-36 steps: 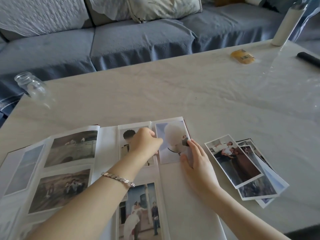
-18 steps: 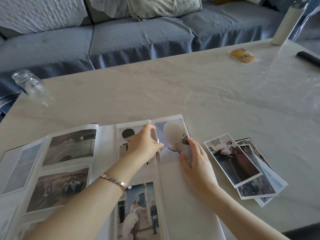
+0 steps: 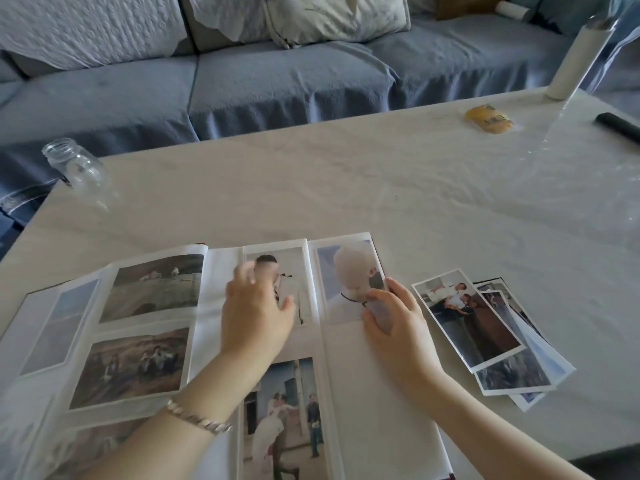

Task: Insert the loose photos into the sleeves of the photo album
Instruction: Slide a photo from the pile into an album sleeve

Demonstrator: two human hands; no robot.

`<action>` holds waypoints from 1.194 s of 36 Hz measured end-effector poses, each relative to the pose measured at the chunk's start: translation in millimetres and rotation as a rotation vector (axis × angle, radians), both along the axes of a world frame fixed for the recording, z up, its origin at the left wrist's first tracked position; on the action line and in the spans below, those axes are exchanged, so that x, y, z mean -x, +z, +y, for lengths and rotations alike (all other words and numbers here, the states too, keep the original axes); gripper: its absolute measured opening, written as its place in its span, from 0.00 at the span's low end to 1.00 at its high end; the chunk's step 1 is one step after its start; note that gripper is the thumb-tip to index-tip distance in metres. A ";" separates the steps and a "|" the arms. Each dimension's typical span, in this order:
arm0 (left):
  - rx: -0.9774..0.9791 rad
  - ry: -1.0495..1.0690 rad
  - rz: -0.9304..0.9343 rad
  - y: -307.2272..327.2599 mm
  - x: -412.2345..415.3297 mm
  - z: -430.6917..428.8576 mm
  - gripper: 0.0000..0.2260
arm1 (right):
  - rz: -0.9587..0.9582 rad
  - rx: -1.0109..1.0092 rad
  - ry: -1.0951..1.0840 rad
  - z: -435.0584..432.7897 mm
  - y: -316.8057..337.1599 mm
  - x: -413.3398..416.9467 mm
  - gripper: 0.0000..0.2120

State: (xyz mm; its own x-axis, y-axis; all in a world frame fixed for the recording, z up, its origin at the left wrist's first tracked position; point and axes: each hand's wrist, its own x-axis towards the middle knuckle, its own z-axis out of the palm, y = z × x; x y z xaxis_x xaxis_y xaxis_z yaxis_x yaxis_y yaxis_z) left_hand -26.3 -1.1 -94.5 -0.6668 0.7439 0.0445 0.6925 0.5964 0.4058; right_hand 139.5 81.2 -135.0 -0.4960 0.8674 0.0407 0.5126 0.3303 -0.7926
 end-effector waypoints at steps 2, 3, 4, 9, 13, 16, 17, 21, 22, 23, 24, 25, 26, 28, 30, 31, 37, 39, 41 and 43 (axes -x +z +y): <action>0.049 0.111 -0.075 1.1 5.4 -16.2 0.23 | -0.007 -0.020 -0.006 1.1 -0.4 -5.7 0.14; 0.065 0.143 -0.111 1.4 6.7 -22.5 0.24 | -0.040 -0.036 -0.011 2.7 0.1 -9.2 0.14; 0.066 0.161 -0.153 2.5 7.4 -27.6 0.24 | -0.071 -0.075 -0.024 4.7 0.4 -12.9 0.14; -0.018 0.219 -0.408 4.7 13.0 -33.2 0.25 | -0.189 -0.237 -0.121 19.6 7.9 -32.2 0.16; -0.064 0.278 -0.469 7.2 14.9 -26.4 0.27 | -0.518 -0.193 -0.085 27.9 17.8 -49.9 0.26; -0.161 0.286 -0.582 7.0 16.2 -23.3 0.17 | -0.671 -0.149 -0.067 29.6 19.8 -58.5 0.30; -0.187 0.290 -0.634 7.8 15.8 -22.7 0.12 | -0.707 -0.149 -0.057 30.0 19.1 -60.2 0.30; -0.215 0.202 -0.791 15.1 5.0 -24.9 0.03 | -0.769 -0.245 -0.040 31.8 16.3 -63.7 0.20; -0.236 0.152 -0.806 18.4 1.9 -25.8 0.05 | -0.749 -0.255 -0.045 32.8 16.5 -63.9 0.17; -0.268 0.099 -0.840 22.0 -1.8 -26.2 0.07 | -0.722 -0.250 -0.056 33.5 17.1 -64.4 0.16; -0.305 0.036 -0.895 24.8 -6.0 -26.0 0.09 | -0.697 -0.244 -0.068 33.9 17.9 -64.8 0.16; -0.332 -0.044 -0.962 26.2 -10.5 -25.1 0.11 | -0.678 -0.244 -0.085 33.9 20.1 -65.3 0.16; -0.346 -0.127 -1.032 26.5 -15.3 -23.6 0.13 | -0.659 -0.251 -0.108 33.1 23.9 -65.9 0.16; -0.335 -0.242 -1.136 27.8 -27.2 -17.8 0.19 | -0.579 -0.307 -0.151 31.1 34.6 -66.0 0.18; -0.279 -0.273 -1.125 26.5 -36.4 -11.6 0.24 | -0.404 -0.462 -0.170 27.5 42.8 -66.0 0.18; -0.246 -0.278 -1.101 24.6 -39.9 -9.0 0.28 | -0.301 -0.568 -0.170 25.1 46.3 -65.3 0.17; -0.298 -0.189 -1.299 19.1 -40.2 -6.9 0.30 | -0.081 -0.682 0.267 8.4 56.4 -48.7 0.19; -0.353 -0.120 -1.423 23.5 -36.2 -7.6 0.27 | -0.114 -0.726 0.411 2.5 52.0 -41.0 0.21; -0.365 -0.068 -1.332 26.7 -33.0 -10.8 0.16 | -0.138 -0.764 0.528 -3.8 49.5 -32.3 0.20; -0.374 0.008 -1.155 23.2 -26.6 -15.5 0.07 | -0.152 -0.757 0.578 -9.2 45.4 -25.1 0.19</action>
State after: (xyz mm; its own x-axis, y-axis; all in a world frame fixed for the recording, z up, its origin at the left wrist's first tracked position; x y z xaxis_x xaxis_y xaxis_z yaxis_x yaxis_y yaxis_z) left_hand 0.3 -16.6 -71.3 -0.4599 0.8081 -0.3681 -0.1942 0.3129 0.9297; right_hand 164.6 72.0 -89.6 -0.8846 0.2573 0.3890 0.1897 0.9604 -0.2039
